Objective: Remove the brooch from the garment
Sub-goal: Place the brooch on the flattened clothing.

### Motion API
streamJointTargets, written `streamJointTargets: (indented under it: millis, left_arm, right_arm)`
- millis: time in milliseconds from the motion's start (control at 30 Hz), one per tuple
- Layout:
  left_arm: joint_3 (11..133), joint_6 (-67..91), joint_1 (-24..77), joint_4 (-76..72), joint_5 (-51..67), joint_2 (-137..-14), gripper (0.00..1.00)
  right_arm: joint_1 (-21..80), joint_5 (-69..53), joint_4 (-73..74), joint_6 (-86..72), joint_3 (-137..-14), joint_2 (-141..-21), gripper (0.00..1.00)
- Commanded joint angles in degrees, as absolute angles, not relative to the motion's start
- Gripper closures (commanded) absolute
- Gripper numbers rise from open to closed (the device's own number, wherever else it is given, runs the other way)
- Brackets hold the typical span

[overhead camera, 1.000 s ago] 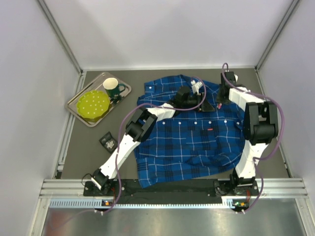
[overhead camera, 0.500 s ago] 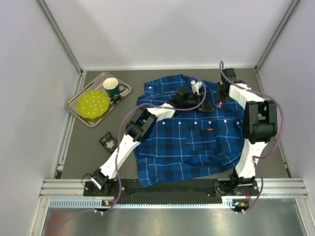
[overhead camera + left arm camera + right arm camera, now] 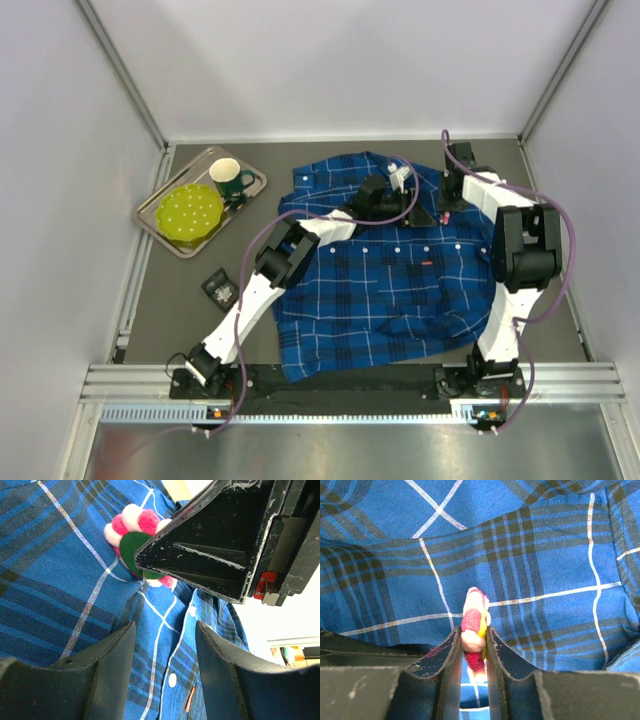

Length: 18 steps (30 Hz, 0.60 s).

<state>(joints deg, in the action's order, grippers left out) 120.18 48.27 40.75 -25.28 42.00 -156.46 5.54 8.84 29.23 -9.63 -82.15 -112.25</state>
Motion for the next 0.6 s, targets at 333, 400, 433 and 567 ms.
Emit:
streamJointTargets:
  millis: [333,400,433,567]
  left_arm:
    - [119.2,46.6,40.3,-23.7,42.9,-153.2,0.42]
    - [119.2,46.6,40.3,-23.8,43.4,-153.2,0.41]
    - [119.2,46.7,40.3,-23.9,43.5,-153.1,0.41]
    - [119.2,47.5,40.3,-25.0,43.9,-153.4,0.39]
  right_arm:
    - [0.3,-4.2,22.3,-15.1,-75.2,-107.2,0.78]
    - [-2.3,-9.9,19.3,-16.4,-72.5,-106.5,0.78]
    - [-2.9,-11.8,18.7,-17.1,-72.1,-106.5,0.78]
    - [-3.8,-14.8,18.5,-18.2,-72.0,-108.2,0.77]
